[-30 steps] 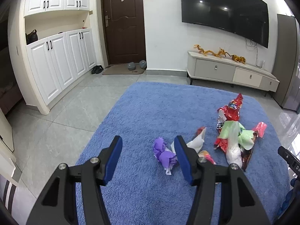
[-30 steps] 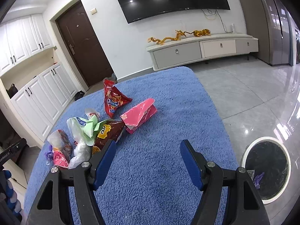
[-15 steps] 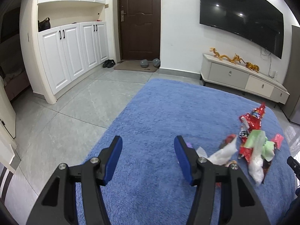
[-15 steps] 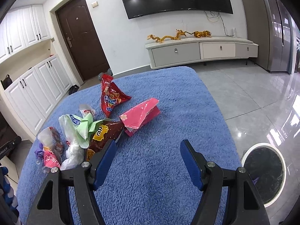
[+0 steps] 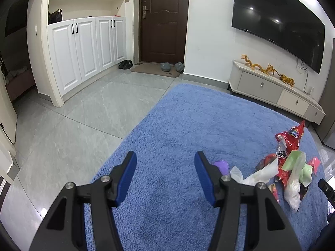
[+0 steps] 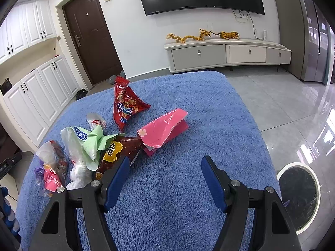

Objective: Collect trash
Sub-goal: 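Return both tools to the wrapper pile on the rug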

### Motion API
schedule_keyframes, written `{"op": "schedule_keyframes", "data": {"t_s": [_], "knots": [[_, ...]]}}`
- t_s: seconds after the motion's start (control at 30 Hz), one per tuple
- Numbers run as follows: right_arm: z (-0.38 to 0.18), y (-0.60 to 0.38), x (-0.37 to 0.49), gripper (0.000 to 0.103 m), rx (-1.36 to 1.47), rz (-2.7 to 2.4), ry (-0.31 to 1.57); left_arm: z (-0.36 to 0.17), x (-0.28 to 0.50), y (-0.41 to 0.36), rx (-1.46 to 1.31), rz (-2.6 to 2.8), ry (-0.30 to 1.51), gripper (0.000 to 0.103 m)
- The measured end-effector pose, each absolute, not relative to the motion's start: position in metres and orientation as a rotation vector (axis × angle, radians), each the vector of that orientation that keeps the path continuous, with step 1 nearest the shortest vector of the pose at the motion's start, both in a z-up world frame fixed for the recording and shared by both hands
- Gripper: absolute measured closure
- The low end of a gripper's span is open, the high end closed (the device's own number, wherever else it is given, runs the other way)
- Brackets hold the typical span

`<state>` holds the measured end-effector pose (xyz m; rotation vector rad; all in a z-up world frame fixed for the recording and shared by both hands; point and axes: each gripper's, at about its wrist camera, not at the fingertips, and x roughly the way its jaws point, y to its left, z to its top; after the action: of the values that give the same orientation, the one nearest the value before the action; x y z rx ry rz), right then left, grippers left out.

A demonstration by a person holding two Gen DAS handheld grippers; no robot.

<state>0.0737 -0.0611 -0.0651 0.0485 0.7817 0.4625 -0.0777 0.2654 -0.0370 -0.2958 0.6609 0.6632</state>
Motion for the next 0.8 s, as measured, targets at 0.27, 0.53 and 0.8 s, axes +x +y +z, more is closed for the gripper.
{"op": "schedule_keyframes", "data": {"t_s": [0.27,0.53,0.8], "knots": [[-0.067,-0.062,0.075,0.034,0.049,0.463,0.787,-0.040,-0.077,0.268,-0.319,0.652,0.665,0.047],[-0.060,-0.064,0.067,0.034,0.042,0.465,0.769,-0.037,-0.081,0.262,-0.307,0.645,0.658,0.047],[-0.049,-0.063,0.052,0.034,0.013,0.489,0.737,-0.033,-0.087,0.261,-0.305,0.639,0.651,0.047]]}}
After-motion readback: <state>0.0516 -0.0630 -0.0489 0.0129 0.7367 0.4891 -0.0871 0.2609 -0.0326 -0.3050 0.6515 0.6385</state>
